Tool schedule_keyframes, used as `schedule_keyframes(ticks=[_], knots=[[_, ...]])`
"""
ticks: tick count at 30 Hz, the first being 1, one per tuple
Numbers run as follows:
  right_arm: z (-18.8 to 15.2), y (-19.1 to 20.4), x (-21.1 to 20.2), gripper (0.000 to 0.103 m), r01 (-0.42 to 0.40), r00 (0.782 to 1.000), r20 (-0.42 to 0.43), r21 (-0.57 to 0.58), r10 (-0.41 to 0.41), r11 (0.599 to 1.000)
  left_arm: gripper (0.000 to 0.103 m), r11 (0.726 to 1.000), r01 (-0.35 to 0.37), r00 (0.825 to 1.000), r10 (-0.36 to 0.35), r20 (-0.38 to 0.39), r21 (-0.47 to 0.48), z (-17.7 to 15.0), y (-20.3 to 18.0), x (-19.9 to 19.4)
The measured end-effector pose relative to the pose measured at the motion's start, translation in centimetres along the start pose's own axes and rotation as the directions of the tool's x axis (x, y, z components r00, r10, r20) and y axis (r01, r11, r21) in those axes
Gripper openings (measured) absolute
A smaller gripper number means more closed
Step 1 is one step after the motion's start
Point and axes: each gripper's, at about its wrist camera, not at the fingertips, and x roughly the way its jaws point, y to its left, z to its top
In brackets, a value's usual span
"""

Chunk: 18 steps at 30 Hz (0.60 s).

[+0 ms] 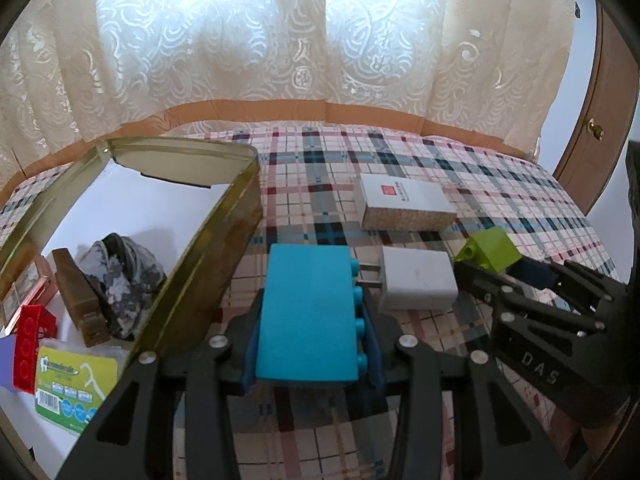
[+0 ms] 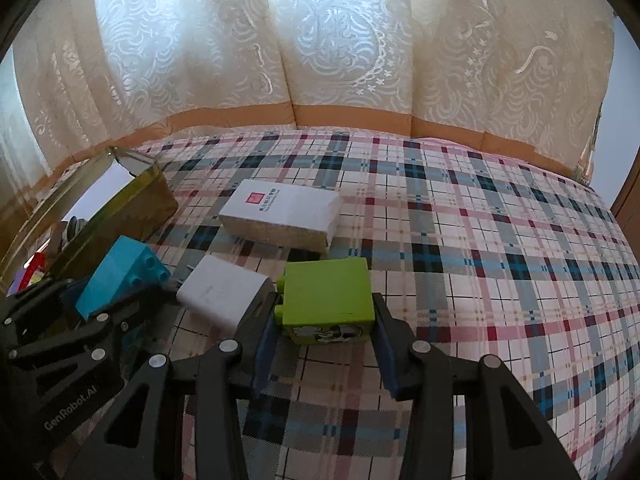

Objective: Organize rigid objects
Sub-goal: 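Grasp the green cube with the right tool while the left tool grasps the teal block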

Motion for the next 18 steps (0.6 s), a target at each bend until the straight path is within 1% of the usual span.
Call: schedule_keyframes(ticks=[7, 10, 13, 18], knots=[[-0.7, -0.4, -0.9, 0.046, -0.019, 1.0, 0.024, 0.031, 0.018, 0.999, 0.042, 1.0, -0.027, 0.999, 0.026, 0.045, 0.016, -0.4, -0.2, -1.1], [-0.9, -0.5, -1.9, 0.046, -0.034, 0.997, 0.07, 0.038, 0.032, 0.999, 0.042, 0.999, -0.036, 0.997, 0.035, 0.066, 0.017, -0.7, -0.1, -1.7], [-1.1, -0.3, -2.5, 0.046, -0.055, 0.994, 0.091, 0.036, 0.052, 0.998, 0.042, 0.999, -0.045, 0.996, 0.043, 0.079, 0.022, -0.9, -0.1, -2.2], [-1.5, 0.7, -2.9, 0.046, -0.054, 0.995, 0.09, 0.015, 0.052, 0.998, 0.042, 0.998, -0.058, 0.994, 0.056, 0.099, 0.014, -1.3, 0.1, -2.8]])
